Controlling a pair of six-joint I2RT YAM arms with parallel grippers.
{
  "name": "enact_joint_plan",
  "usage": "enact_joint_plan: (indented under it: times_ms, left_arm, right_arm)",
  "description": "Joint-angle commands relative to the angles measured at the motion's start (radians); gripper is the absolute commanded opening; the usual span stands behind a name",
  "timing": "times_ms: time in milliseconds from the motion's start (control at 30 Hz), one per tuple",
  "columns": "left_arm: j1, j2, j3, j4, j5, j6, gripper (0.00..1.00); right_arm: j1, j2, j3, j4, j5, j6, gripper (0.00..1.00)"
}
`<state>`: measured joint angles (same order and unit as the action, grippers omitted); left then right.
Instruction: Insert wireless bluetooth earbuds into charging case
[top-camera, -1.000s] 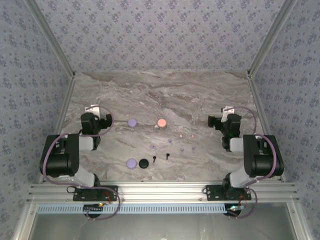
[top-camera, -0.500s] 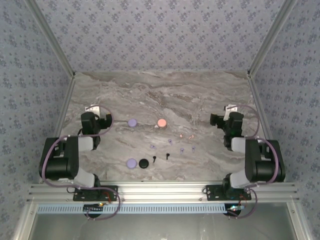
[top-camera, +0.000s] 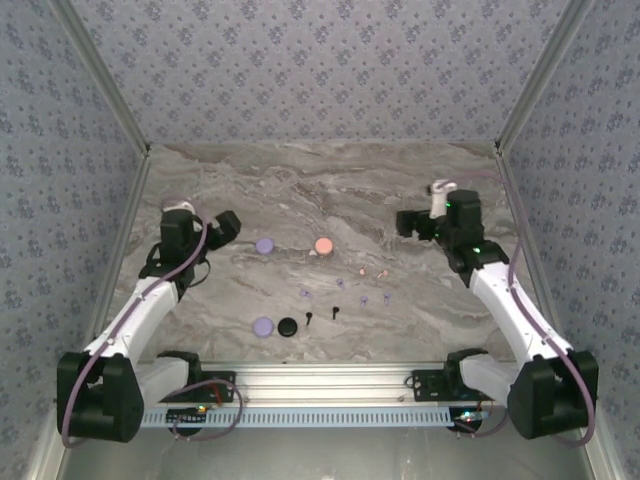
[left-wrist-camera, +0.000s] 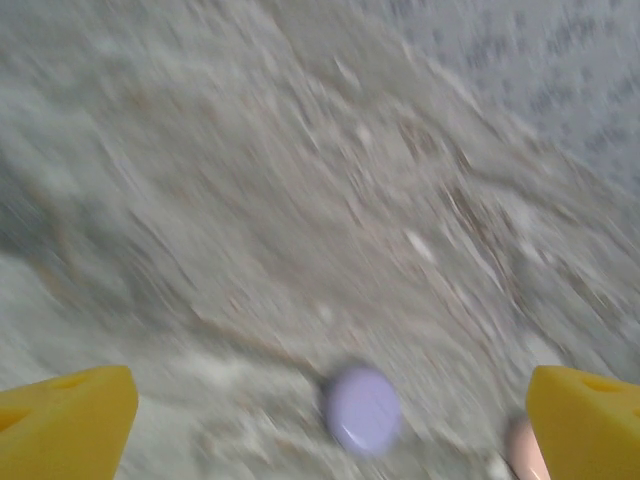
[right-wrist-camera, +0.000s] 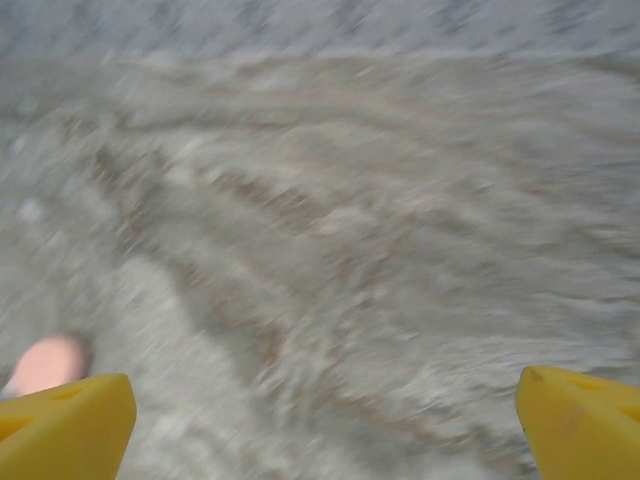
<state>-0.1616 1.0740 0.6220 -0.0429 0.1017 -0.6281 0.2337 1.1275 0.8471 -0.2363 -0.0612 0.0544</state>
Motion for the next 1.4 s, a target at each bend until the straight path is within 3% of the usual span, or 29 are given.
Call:
enact_joint_plan:
  times_ms: [0, 133, 300, 600, 933, 1367]
  left_arm:
    - [-0.063, -0.023, 0.009, -0.094, 0.119, -0.136, 0.99]
    - [-0.075, -0.021, 0.026, -0.136, 0.145, -0.133, 0.99]
    - [-0.075, -0.054, 0.010, -0.138, 0.133, -0.142, 0.99]
    - [-0.075, -0.098, 0.011, -0.184, 0.075, -0.101, 0.99]
    - [-0.074, -0.093, 0.016, -0.199, 0.049, -0.073, 0.99]
    - [-0.074, -0.076, 0.032, -0.204, 0.036, -0.068, 0.99]
  right_arm:
    - [0.127, 0.111, 0.113, -0.266, -0.026, -0.078, 1.00]
    - [0.254, 0.290, 0.269, -0.389, -0.022, -0.270, 1.00]
    - [0.307, 0.459, 0.404, -0.436, -0.174, -0.522, 1.00]
    - [0.367, 0.734, 0.572, -0.406, -0.088, -0.749, 0.99]
    - [0.389, 0.921, 0.704, -0.420, -0.080, -0.828, 0.95]
    - [0.391, 1.052, 0.796, -0.460, -0.092, -0.842, 0.75]
